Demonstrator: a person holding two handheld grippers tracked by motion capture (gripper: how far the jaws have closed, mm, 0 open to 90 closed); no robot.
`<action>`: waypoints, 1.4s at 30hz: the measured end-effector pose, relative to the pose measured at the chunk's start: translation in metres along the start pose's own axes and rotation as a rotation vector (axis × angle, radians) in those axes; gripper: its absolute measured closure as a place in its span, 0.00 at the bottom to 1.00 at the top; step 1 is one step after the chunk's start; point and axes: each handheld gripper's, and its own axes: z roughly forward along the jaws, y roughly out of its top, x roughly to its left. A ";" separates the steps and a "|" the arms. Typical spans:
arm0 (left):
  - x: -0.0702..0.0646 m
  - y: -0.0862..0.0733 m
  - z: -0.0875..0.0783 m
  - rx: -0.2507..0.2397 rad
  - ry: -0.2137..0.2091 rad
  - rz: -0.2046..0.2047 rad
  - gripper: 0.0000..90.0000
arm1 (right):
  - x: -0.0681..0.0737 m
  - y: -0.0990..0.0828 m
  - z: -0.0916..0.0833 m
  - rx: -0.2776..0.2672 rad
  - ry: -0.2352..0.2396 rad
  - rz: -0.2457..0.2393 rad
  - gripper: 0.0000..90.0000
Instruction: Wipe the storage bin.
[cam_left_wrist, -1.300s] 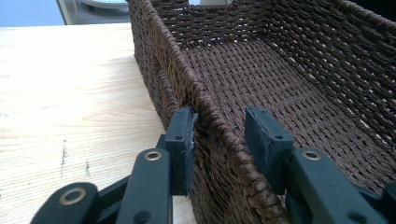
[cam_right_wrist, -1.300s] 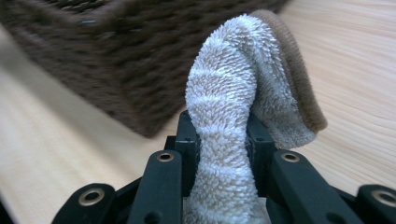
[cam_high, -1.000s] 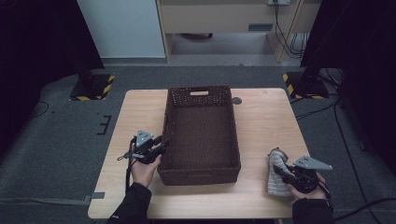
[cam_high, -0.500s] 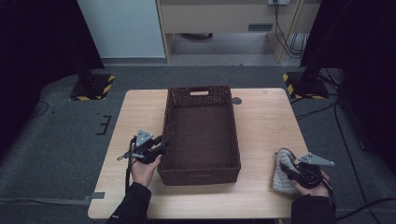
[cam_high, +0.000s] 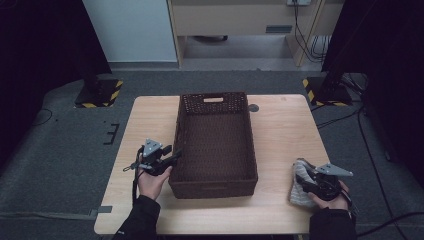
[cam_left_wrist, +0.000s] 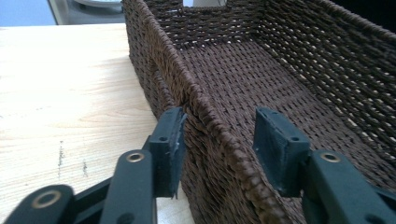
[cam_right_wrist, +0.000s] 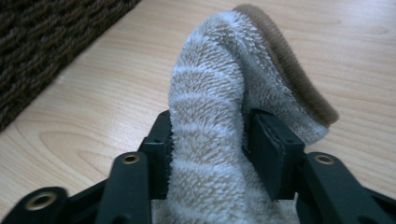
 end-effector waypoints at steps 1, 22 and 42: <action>0.000 0.000 -0.001 -0.001 -0.006 -0.002 0.56 | 0.000 0.001 -0.001 -0.006 -0.001 0.000 0.56; -0.001 -0.002 0.002 0.045 -0.035 0.023 0.74 | 0.028 0.046 -0.029 -0.213 0.065 -0.025 0.51; 0.003 -0.001 -0.001 0.057 -0.059 0.038 0.77 | 0.074 0.112 0.015 -0.229 0.202 -0.077 0.51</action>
